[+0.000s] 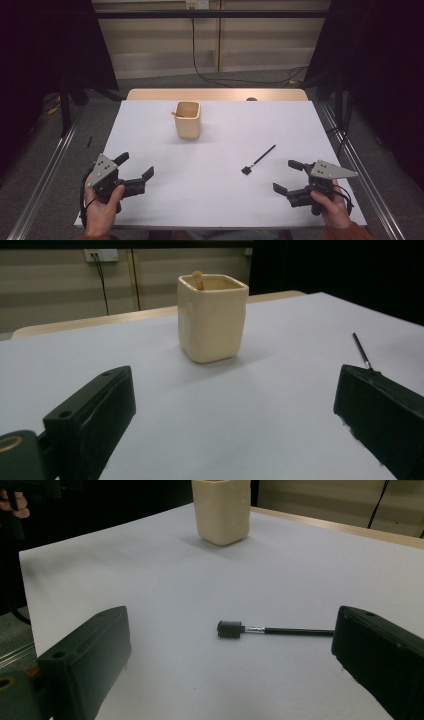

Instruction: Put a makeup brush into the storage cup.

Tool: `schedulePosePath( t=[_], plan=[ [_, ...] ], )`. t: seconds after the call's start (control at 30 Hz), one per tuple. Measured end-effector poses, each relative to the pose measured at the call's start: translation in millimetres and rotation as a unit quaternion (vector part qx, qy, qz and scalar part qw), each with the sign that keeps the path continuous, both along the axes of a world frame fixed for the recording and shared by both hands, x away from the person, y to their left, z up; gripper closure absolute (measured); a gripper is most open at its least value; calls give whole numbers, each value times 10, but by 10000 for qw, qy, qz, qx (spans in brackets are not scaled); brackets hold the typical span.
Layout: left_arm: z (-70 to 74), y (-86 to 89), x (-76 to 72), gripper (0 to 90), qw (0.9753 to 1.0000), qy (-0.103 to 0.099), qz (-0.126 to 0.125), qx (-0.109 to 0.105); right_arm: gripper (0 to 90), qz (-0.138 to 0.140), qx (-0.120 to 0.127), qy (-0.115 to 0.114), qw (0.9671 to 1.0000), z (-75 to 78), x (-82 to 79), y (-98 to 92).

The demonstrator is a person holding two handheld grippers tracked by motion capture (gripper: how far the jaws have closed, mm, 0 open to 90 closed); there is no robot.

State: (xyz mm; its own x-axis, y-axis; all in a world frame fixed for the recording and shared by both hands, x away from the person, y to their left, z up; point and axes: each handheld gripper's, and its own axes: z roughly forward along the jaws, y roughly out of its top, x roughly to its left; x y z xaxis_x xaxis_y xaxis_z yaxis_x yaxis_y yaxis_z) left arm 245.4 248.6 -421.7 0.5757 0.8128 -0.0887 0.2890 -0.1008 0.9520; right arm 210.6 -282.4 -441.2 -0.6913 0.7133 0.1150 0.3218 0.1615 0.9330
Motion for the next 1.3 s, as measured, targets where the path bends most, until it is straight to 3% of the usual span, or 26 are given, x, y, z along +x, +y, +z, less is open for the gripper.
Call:
schedulePosePath(
  t=[0.1,0.3,0.47,0.73,0.93,1.0,1.07,1.3],
  plan=[
    [-55,1,-42,29,10000,-10,-31,17,20,22,5,-9,10000,4,-6,0],
    [-54,75,-98,30,9997,-77,25,-210,20,40,12,-31,10000,11,-13,-5],
    [-68,68,-157,31,9999,-124,-64,-20,20,37,57,-45,10000,14,5,-9],
    [-88,51,-176,30,9998,-98,-171,-64,13,0,59,-26,10000,14,58,1],
    [-80,42,-170,25,9995,-110,-272,-95,7,-156,111,-140,9997,70,99,-59],
    [-72,37,-175,25,9994,-122,-308,-65,20,-346,233,-212,9989,99,123,-87],
    [-65,31,-181,26,9994,-148,-305,-57,12,-348,148,-262,9989,120,155,-97],
    [-78,35,-175,30,9997,-58,-251,-30,13,-303,186,-145,9993,169,289,-119]
  ],
)
